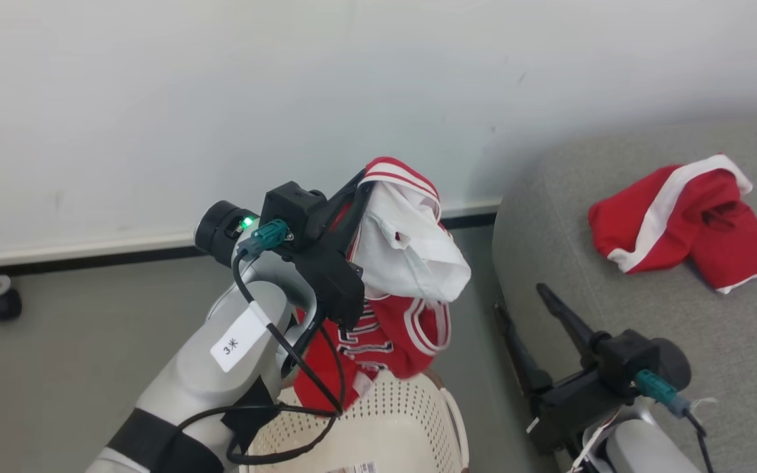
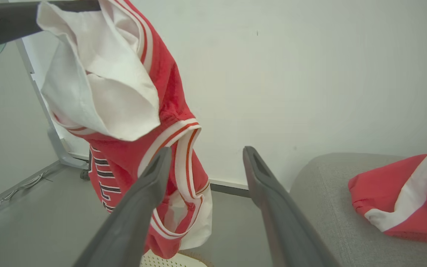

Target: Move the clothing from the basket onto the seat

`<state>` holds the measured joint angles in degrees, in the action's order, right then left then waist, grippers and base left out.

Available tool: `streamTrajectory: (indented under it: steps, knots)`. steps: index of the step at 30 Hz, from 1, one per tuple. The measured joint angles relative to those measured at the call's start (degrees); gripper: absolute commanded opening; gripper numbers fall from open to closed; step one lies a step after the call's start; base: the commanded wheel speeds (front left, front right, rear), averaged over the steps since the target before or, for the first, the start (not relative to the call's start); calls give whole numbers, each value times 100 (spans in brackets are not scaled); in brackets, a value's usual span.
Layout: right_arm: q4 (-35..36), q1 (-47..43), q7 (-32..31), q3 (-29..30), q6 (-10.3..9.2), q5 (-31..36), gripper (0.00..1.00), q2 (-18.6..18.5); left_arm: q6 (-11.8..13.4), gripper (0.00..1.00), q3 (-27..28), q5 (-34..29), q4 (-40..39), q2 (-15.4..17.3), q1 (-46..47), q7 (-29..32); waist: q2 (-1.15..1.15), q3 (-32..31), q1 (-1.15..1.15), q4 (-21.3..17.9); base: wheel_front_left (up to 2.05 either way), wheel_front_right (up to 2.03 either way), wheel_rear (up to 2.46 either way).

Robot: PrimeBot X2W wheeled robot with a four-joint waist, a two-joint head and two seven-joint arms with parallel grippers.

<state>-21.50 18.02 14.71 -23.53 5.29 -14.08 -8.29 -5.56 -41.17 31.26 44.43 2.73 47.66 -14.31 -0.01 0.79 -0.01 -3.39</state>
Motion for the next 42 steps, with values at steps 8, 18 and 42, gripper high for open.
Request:
streamTrajectory:
  steps: [8, 18, 42]
  knots:
    - [-390, -8, -56, -428, 107, 1, 100, 115, 2, 0, -194, 43, -138, -71, 0, 1, 0, -311, 0, 93, 0, 0, 0]
    - [-1268, 494, -255, -1009, 179, -1, 100, 318, 57, 0, -669, 221, -736, -62, 1, 60, 1, -409, 1, 366, 0, 0, 0]
    - [-2223, 1563, -102, -2263, 186, -599, 0, 424, 510, 0, -859, 812, -783, -49, -7, 212, 1, -337, 1, 543, 0, 0, 0]
